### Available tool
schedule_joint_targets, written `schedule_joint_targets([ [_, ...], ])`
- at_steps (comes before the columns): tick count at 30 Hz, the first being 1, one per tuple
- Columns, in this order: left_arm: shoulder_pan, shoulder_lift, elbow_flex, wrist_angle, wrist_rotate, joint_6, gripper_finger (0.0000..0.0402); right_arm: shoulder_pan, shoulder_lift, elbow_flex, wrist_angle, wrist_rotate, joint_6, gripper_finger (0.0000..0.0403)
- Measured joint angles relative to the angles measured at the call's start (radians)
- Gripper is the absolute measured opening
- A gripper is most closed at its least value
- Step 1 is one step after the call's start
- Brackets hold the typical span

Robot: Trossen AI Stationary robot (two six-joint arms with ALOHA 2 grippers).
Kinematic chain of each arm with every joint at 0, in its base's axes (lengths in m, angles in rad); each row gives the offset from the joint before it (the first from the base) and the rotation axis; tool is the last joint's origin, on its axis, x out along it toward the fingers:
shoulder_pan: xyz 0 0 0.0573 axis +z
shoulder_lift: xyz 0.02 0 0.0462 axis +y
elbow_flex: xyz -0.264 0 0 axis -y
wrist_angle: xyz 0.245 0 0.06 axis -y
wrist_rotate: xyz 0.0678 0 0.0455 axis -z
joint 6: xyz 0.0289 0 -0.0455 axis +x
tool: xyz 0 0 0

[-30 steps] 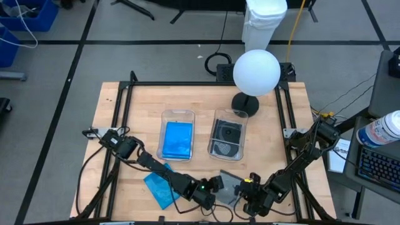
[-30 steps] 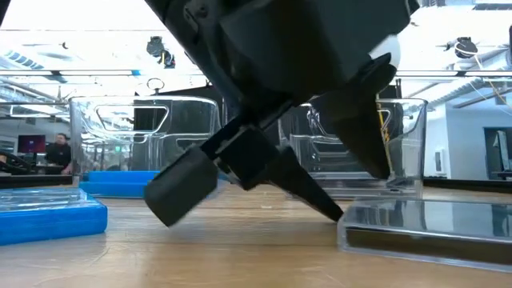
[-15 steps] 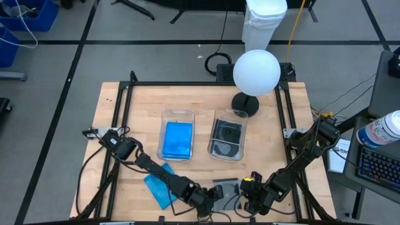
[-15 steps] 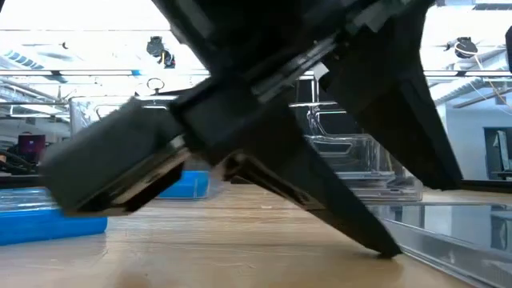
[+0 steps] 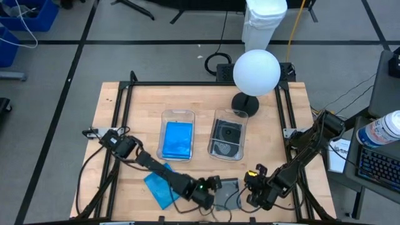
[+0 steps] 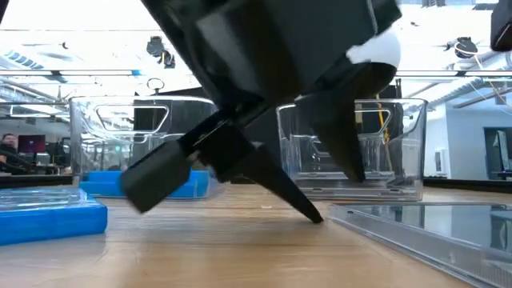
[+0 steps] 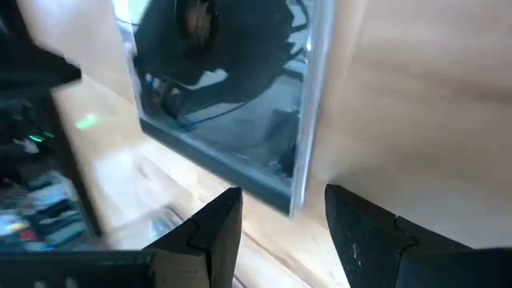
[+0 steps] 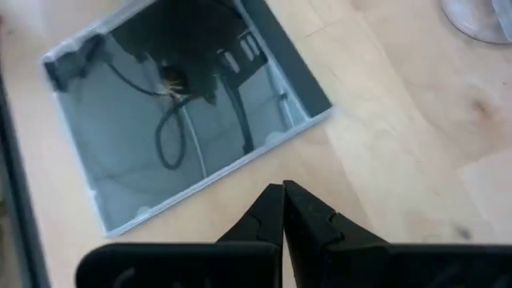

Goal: Pick & place jewel cases by type
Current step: Put the black CD case into the right transparent bin

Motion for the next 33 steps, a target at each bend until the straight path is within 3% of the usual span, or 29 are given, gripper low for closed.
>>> schedule_joint_targets([
  [12,0.065,-0.005,0.002,-0.025,0.142,-0.033,0.0186,-0.115,0.045,-0.108,0.137,-0.048,-0.073,0.0000],
  [21,0.062,-0.007,0.002,-0.009,0.245,-0.057,0.0186,-0.128,0.047,-0.237,0.496,-0.026,-0.139,0.0000],
  [33,0.054,0.001,-0.002,0.152,0.254,-0.160,0.0186,-0.122,0.049,-0.260,0.546,-0.019,-0.136,0.0000],
])
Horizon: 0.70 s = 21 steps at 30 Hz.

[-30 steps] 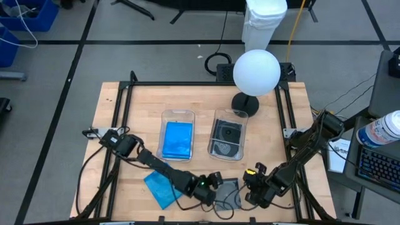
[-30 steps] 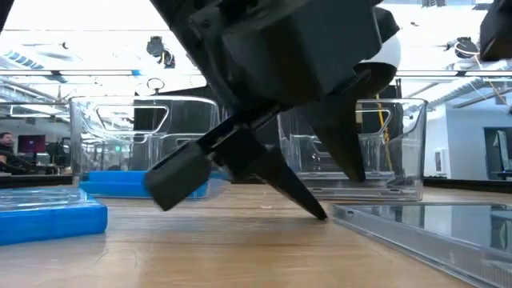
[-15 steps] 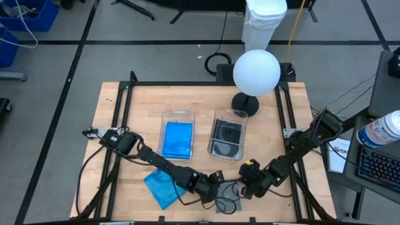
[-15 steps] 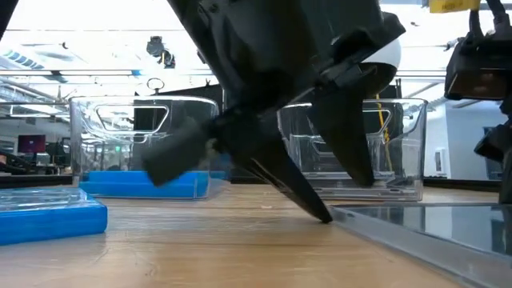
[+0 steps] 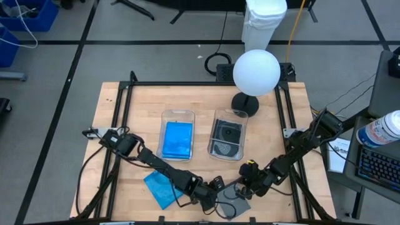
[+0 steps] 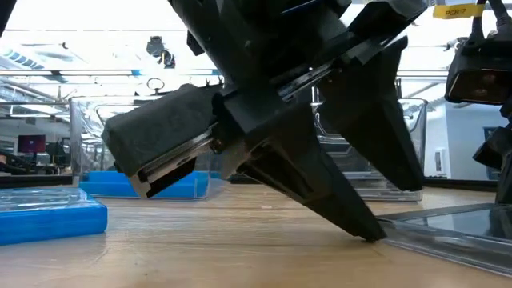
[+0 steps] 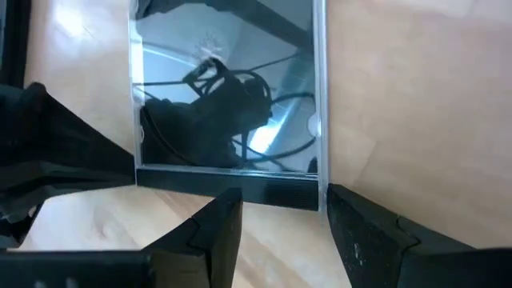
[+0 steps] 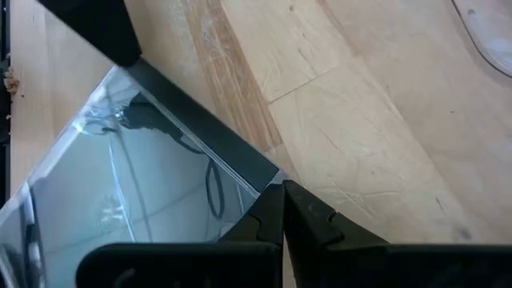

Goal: Pick & place jewel cases by type
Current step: Put the black CD case into the right transparent bin

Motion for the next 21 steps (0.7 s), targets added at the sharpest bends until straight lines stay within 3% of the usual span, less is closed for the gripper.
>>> schedule_joint_targets([
  [4,-0.005,0.001,-0.001,0.025,-0.034,-0.011,0.0186,0.006,0.001,0.000,0.001,0.005,0.002,0.0000],
  [21,-0.068,0.003,0.000,0.047,0.046,-0.066,0.0186,0.025,0.053,-0.001,0.178,0.008,-0.028,0.0000],
])
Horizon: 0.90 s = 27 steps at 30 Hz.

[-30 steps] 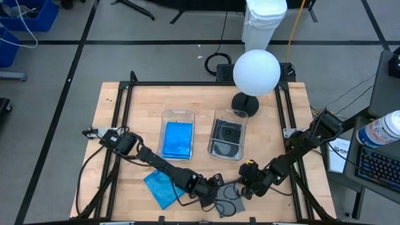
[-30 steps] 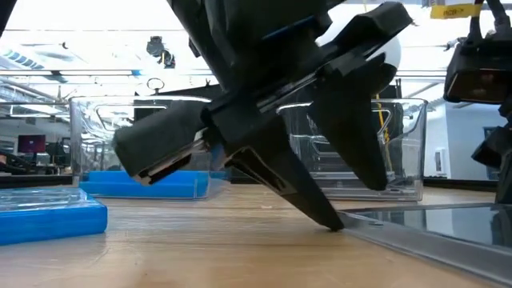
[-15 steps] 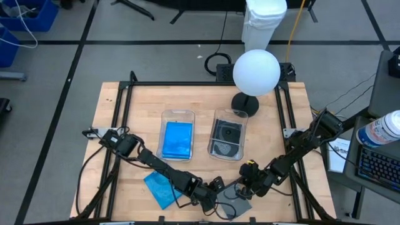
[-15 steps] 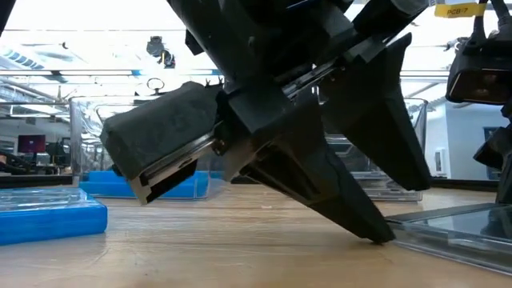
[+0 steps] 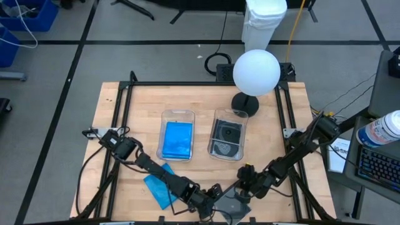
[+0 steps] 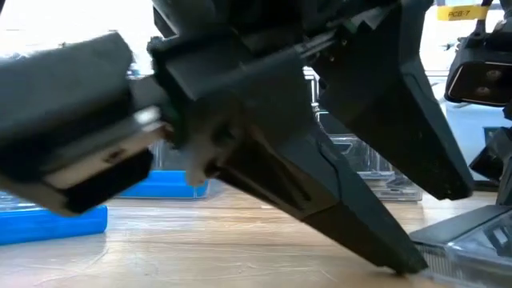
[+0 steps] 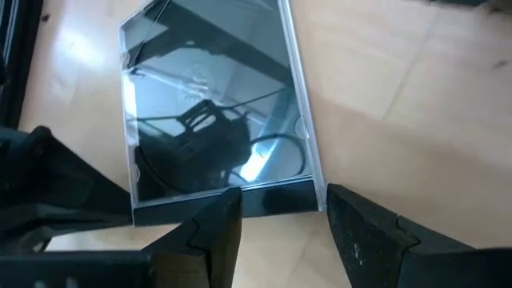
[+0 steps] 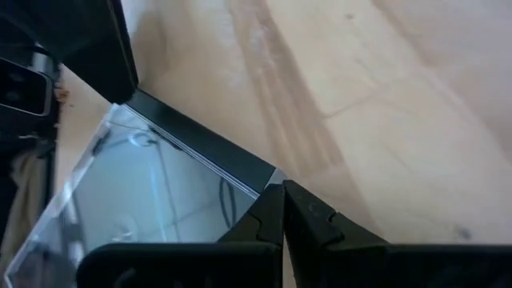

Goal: Pick & place jewel cases by type
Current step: Put the black CD case into the right transparent bin

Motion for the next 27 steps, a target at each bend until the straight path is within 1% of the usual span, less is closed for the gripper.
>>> schedule_joint_targets([
  [4,-0.004,0.000,0.000,-0.004,0.018,-0.006,0.0186,0.000,0.042,0.000,0.072,-0.018,-0.004,0.0000],
  [10,-0.006,-0.001,0.002,-0.004,0.053,0.022,0.0186,0.002,0.054,0.001,0.099,-0.035,-0.017,0.0000],
  [17,-0.004,-0.001,0.002,0.000,0.036,0.022,0.0186,0.003,0.024,0.001,0.097,-0.037,-0.180,0.0001],
  [23,-0.018,-0.002,0.002,-0.009,0.015,0.048,0.0186,0.022,0.012,0.016,0.069,-0.039,-0.239,0.0013],
  [27,-0.028,-0.002,0.002,-0.008,-0.016,0.052,0.0186,0.035,0.012,0.035,0.036,0.003,-0.259,0.0022],
])
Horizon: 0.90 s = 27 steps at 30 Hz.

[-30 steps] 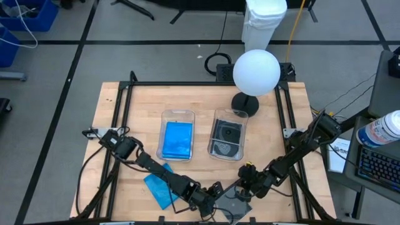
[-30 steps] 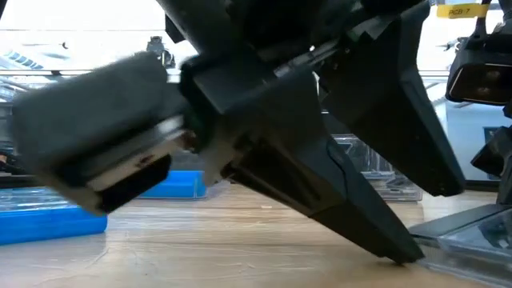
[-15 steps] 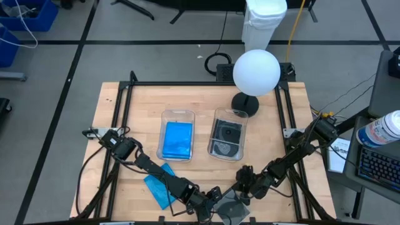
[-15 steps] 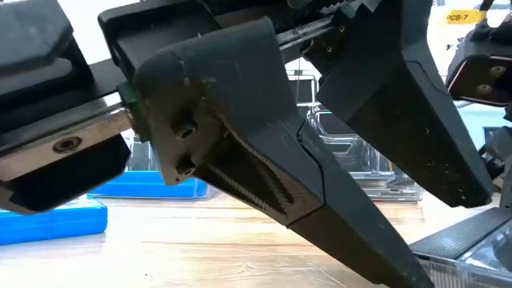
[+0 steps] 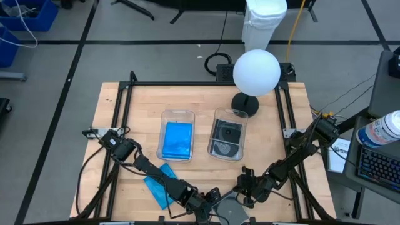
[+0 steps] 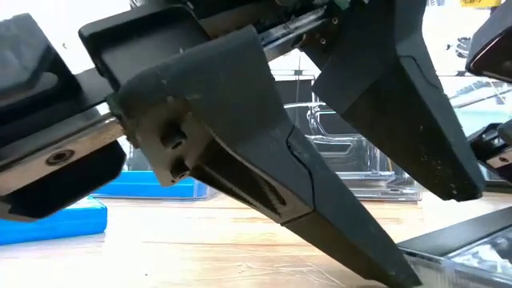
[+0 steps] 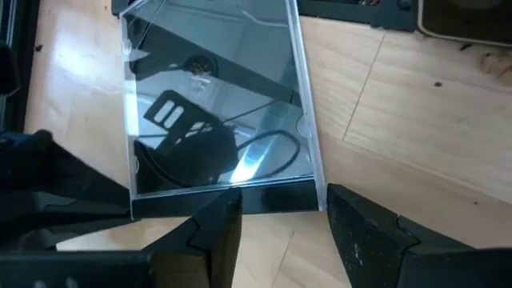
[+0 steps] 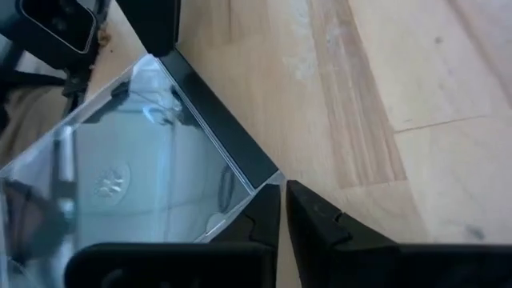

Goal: Pick & place jewel cases by type
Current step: Put the black CD case into the right transparent bin

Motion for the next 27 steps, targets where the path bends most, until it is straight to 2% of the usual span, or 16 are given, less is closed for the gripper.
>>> schedule_joint_targets([
  [6,-0.002,-0.001,0.000,-0.006,-0.012,-0.030,0.0186,0.011,-0.002,0.068,-0.102,0.033,-0.063,0.0043],
  [13,-0.001,-0.001,0.000,-0.007,-0.024,-0.050,0.0186,0.009,-0.003,0.149,-0.293,0.050,-0.021,0.0063],
  [17,0.000,-0.001,0.000,-0.007,-0.034,-0.052,0.0186,0.008,-0.003,0.150,-0.309,0.043,0.011,0.0063],
  [23,0.001,-0.001,0.000,-0.010,-0.049,-0.058,0.0186,0.011,-0.004,0.150,-0.309,-0.053,0.080,0.0063],
  [27,0.001,-0.001,0.000,-0.012,-0.062,-0.060,0.0186,0.014,-0.004,0.150,-0.310,-0.059,0.084,0.0064],
])
